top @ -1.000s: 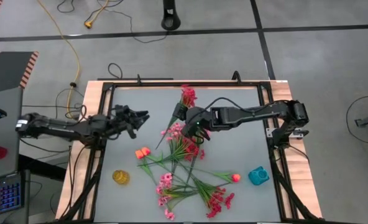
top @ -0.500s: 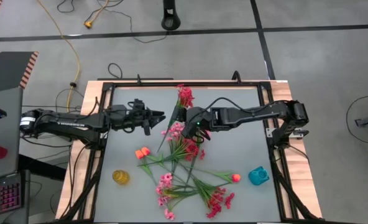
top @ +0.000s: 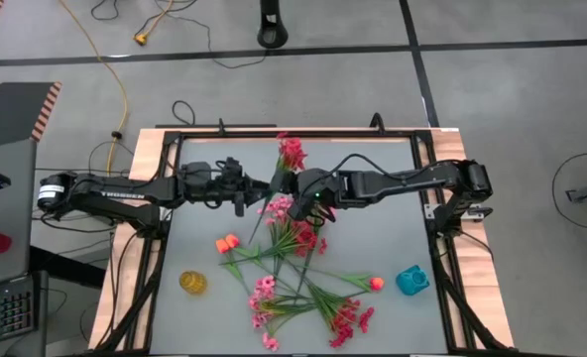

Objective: Sort flowers into vase by color
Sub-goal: Put the top right red flowers into the transparent vase, then put the bottom red flowers into the transparent vase

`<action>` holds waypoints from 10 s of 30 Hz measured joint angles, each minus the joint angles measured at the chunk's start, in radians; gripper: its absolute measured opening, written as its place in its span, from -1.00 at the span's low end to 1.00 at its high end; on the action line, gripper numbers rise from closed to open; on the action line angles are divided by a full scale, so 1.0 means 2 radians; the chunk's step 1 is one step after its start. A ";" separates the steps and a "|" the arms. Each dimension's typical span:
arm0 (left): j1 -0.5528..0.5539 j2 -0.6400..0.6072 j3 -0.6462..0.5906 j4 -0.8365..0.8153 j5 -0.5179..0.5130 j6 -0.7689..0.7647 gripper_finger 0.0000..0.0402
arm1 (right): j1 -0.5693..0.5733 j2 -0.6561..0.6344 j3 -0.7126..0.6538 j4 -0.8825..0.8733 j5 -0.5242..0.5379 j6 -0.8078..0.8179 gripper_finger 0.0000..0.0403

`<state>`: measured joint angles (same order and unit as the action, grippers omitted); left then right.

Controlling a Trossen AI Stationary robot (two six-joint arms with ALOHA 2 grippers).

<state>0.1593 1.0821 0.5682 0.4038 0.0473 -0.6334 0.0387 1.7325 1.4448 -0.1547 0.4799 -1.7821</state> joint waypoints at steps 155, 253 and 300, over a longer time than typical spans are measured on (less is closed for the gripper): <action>0.107 0.154 0.237 -0.330 -0.029 0.335 -0.15 | -0.043 -0.156 -0.156 -0.274 -0.047 1.027 0.14; -0.227 0.555 0.502 -0.429 0.005 0.437 -0.15 | -0.003 -0.157 -0.006 -0.346 -0.045 0.989 0.14; -0.152 0.460 0.524 -0.428 0.049 0.397 -0.99 | -0.128 -0.202 0.011 -0.431 -0.037 0.902 0.14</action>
<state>-0.1447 2.0014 1.6161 -0.4516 0.1459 0.1602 -0.2173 1.3278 1.4670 -1.0162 0.4049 0.0227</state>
